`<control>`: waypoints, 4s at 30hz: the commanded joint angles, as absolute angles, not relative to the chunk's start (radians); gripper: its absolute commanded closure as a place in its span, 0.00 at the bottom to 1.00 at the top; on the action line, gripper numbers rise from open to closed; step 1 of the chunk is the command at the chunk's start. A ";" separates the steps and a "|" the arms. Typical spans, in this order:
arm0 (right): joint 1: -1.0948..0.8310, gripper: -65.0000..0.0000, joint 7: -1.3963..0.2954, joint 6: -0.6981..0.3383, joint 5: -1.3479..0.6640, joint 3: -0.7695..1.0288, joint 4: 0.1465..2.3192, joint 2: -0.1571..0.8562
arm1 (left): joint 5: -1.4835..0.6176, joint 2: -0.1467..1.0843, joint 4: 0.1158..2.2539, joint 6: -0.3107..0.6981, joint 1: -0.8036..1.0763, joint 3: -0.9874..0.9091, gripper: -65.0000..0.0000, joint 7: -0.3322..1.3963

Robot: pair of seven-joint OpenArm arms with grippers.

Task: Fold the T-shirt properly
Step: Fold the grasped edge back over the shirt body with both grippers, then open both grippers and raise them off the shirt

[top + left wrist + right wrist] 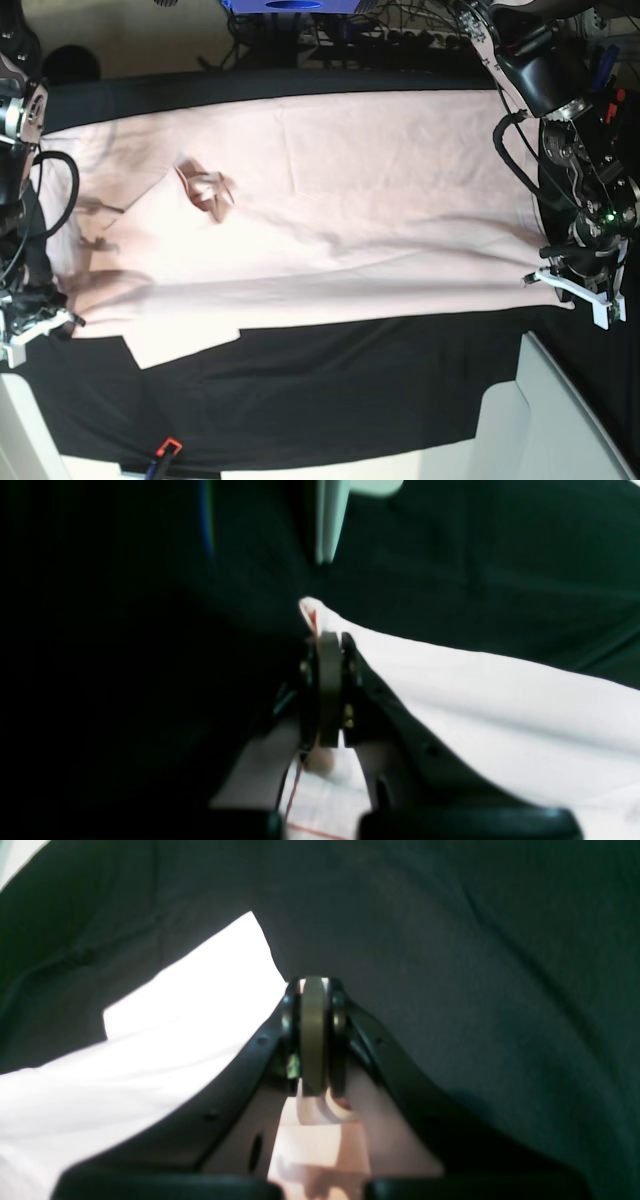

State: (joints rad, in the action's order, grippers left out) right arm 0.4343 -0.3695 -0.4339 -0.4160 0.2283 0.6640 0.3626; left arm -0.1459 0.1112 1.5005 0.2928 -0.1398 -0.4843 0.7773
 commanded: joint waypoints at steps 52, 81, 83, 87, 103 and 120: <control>0.053 1.00 -0.677 -0.516 -0.433 0.341 1.193 0.352 | -0.140 0.153 1.669 0.392 0.211 -0.496 1.00 0.751; -0.007 1.00 -0.823 -0.516 -0.424 0.456 1.277 0.257 | -0.139 0.150 1.653 0.389 0.343 -0.495 1.00 0.745; -0.024 1.00 -0.822 -0.515 -0.424 0.458 1.277 0.257 | -0.139 0.150 1.641 0.389 0.341 -0.495 1.00 0.745; -0.031 1.00 -0.820 -0.461 -0.424 0.463 1.277 0.257 | -0.139 0.150 1.644 0.389 0.343 -0.495 1.00 0.745; -0.025 0.55 -0.915 -0.390 -0.432 0.653 1.291 0.254 | -0.147 0.160 1.672 0.389 0.349 -0.584 0.55 0.751; 0.460 0.34 -0.823 -0.392 -0.426 0.173 0.834 0.298 | -0.147 0.176 1.724 0.394 0.364 -0.782 0.55 0.750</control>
